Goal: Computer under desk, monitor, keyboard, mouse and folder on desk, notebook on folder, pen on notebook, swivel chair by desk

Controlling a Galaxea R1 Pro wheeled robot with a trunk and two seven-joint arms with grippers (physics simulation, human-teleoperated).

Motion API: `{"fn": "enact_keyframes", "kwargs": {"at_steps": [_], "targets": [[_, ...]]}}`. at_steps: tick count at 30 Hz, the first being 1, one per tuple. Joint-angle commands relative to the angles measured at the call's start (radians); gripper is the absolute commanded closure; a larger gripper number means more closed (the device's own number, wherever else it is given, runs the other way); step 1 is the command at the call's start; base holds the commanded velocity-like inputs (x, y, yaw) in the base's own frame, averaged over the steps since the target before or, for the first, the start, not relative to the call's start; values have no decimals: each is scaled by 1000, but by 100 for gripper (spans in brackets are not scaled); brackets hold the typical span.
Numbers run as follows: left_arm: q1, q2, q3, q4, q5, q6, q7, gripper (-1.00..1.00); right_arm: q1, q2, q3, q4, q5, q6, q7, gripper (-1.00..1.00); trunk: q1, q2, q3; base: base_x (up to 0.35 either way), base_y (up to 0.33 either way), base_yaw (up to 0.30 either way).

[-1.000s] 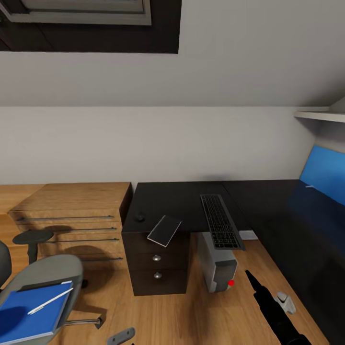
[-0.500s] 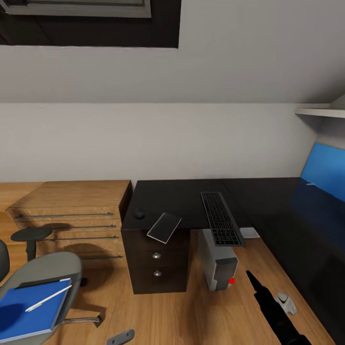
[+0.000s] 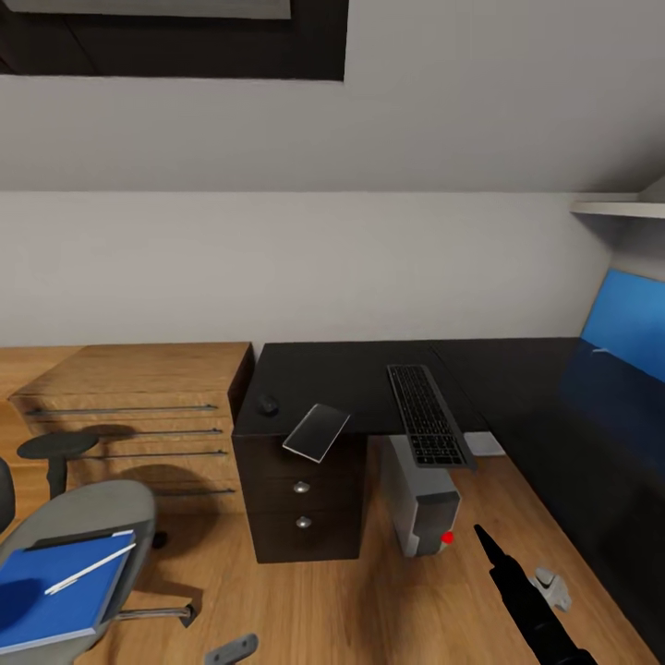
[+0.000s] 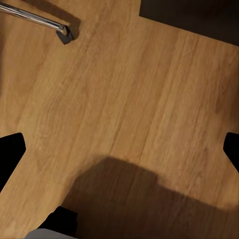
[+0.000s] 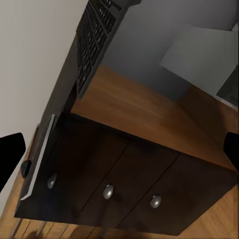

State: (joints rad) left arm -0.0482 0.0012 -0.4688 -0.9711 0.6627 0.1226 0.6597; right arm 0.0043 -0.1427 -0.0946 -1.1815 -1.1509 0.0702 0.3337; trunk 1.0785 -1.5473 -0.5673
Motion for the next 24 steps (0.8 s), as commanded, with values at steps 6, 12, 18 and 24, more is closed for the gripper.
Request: {"fn": "enact_keyframes", "kwargs": {"at_steps": [6, 12, 18, 24], "targets": [[-1, -2, -2, 0, 2, 2, 8, -100, 0, 3, 2, 12, -11, 8, 4, -100, 23, -43, -20, 0, 0, 0], [-1, -3, -5, -1, 2, -52, 8, -100, 0, 1, 6, 13, -10, 14, 0, -100, 46, -85, -38, 0, 0, 0], [-1, -1, -7, -55, 6, -58, 2, -100, -21, -1, 6, 11, -14, 24, -4, -100, 69, -127, -57, 0, 0, 0], [-1, -3, -4, -232, 14, 134, 3, -100, -44, 1, 3, -3, -25, 81, -3, -100, 92, -169, -76, 0, 0, 0]]}}
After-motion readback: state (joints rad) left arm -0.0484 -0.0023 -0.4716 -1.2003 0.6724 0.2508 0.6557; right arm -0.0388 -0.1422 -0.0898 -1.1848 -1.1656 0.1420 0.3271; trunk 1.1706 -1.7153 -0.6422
